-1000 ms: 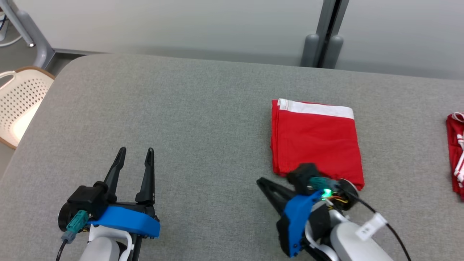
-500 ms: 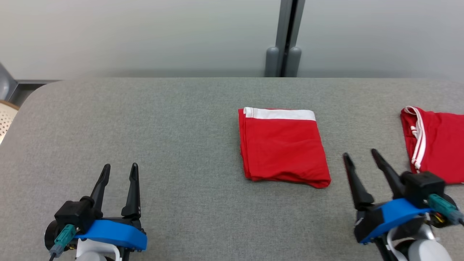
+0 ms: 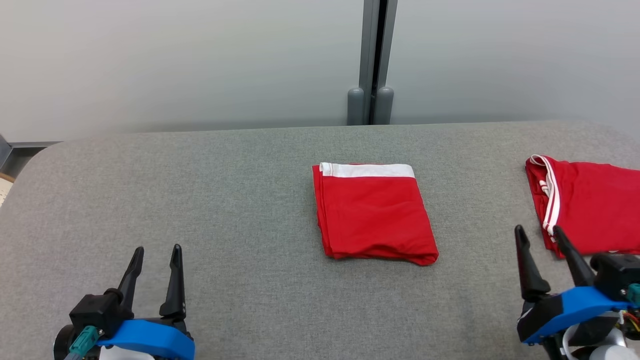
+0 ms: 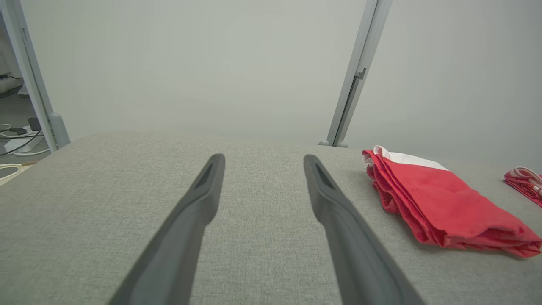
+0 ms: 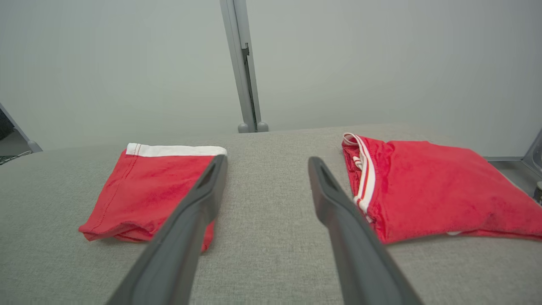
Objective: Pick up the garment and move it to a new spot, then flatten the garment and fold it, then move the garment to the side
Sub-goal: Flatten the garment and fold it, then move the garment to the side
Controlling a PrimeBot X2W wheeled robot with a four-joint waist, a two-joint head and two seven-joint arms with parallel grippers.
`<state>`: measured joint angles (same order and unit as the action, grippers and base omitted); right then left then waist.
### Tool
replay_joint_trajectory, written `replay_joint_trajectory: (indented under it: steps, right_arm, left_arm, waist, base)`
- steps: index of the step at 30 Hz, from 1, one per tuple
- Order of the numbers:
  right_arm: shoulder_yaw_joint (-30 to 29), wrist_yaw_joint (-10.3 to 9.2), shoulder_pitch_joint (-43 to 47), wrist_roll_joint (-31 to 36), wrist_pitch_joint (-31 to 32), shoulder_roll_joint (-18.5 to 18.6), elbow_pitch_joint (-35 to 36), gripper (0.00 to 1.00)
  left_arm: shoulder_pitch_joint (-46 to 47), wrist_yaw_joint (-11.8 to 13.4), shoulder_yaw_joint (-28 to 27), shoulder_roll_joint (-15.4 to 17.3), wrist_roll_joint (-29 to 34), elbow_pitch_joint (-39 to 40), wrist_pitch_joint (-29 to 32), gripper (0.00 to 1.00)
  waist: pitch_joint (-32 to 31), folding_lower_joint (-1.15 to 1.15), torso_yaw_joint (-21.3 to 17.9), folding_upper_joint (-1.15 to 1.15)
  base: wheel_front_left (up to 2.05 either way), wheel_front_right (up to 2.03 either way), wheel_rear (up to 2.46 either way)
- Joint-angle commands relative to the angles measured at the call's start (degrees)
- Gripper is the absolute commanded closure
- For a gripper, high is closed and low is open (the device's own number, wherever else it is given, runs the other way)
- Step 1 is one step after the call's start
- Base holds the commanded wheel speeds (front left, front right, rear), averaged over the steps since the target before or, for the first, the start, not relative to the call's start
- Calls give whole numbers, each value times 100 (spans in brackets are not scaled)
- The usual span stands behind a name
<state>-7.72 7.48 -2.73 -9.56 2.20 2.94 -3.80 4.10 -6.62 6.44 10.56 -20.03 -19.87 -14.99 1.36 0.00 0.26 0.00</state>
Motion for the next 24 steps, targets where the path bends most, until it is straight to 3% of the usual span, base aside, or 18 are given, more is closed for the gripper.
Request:
replay_joint_trajectory:
  steps: [1, 24]
  right_arm:
    - [62, 3, 75, 51, -10, -7, -67, 0]
    - [227, 3, -44, 372, -170, 6, -632, 0]
  left_arm:
    - [-35, 7, -39, 38, -14, -35, -23, 0]
    - [68, -6, -1, 19, 28, -101, -23, 0]
  waist:
    - [-20, 0, 15, 0]
    - [7, 0, 147, 0]
  base:
    - [0, 0, 0]
    - [0, 0, 0]
